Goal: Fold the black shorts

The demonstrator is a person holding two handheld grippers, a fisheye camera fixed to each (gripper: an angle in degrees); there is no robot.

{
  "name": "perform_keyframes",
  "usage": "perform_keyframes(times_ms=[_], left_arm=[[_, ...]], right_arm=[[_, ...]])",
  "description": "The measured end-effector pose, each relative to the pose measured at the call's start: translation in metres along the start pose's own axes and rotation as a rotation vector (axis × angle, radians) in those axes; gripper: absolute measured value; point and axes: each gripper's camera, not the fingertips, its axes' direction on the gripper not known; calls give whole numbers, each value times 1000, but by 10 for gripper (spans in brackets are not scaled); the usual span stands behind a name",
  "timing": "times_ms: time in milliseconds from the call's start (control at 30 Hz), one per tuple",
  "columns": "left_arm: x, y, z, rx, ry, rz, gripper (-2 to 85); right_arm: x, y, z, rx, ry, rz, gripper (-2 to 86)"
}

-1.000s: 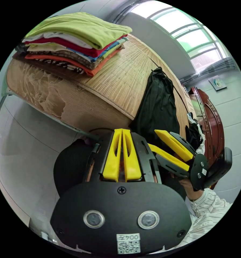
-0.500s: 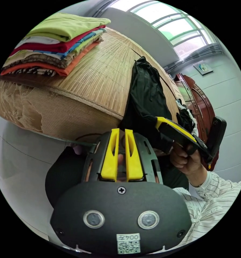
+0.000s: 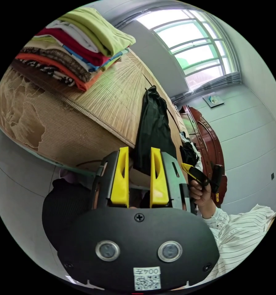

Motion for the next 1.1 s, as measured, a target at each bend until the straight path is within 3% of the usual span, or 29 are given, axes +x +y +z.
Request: perform_keyframes(times_ms=[133, 333, 733, 900, 1100], left_arm=[[19, 1, 14, -53, -33, 50, 128], [56, -5, 49, -151, -177, 149, 139], [102, -7, 97, -219, -256, 261, 114], [78, -10, 111, -224, -203, 192, 84], [40, -9, 116, -211, -85, 109, 53]], right_arm=[[86, 45, -51, 72, -60, 216, 47], [151, 91, -72, 130, -91, 355, 40], [207, 80, -46, 15, -122, 320, 63], [234, 75, -24, -7, -259, 332, 89], [253, 74, -7, -12, -265, 258, 89]])
